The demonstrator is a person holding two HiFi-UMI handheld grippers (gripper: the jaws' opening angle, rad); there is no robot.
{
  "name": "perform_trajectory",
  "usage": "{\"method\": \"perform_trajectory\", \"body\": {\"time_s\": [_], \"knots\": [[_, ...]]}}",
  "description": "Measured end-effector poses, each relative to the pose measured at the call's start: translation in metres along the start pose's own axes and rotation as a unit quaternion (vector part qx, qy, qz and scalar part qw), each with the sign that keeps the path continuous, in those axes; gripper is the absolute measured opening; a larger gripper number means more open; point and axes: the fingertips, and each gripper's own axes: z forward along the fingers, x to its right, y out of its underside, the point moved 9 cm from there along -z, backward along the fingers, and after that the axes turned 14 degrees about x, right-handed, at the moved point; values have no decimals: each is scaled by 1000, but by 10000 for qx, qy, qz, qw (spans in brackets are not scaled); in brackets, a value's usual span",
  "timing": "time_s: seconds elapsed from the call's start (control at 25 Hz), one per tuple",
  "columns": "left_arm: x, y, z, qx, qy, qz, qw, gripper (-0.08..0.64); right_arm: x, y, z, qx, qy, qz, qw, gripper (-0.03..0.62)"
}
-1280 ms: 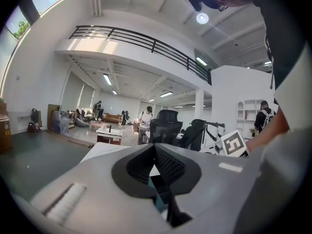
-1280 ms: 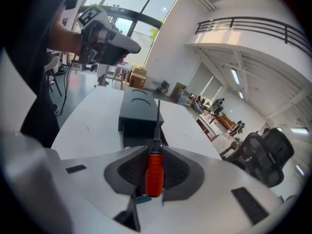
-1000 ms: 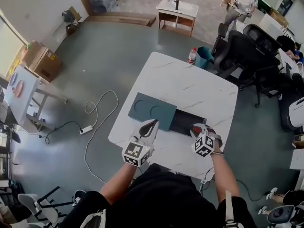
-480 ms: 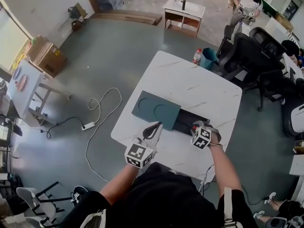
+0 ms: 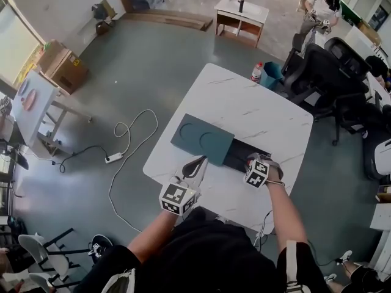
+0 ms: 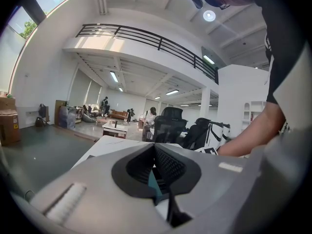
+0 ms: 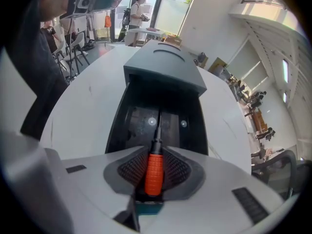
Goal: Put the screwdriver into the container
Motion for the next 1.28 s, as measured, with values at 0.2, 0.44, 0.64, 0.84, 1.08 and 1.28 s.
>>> {"method": "perform_trajectory", "body": {"time_s": [0.2, 0.44, 0.64, 0.84, 1.08, 1.28], "knots": [[6, -1, 1, 1, 66, 12, 10000, 9, 6, -3, -8, 194, 84, 223, 9995, 156], [10, -1, 0, -2, 84, 5, 10000, 9, 1, -17, -39, 577, 538, 117, 9968, 155], [17, -5, 0, 13, 126, 15, 9999, 9, -2, -37, -83, 1231, 1300, 232, 9836, 153], [25, -8, 4, 56, 243, 67, 9997, 9, -7, -63, -132, 2391, 2180, 935, 9416, 111], [38, -26, 8, 265, 379, -24, 9989, 9, -15, -78, -190, 4024, 2953, 2470, 8306, 40], [43, -32, 15, 331, 407, -62, 9986, 9, -24, -79, -222, 4506, 3484, 2748, 7746, 12]]}}
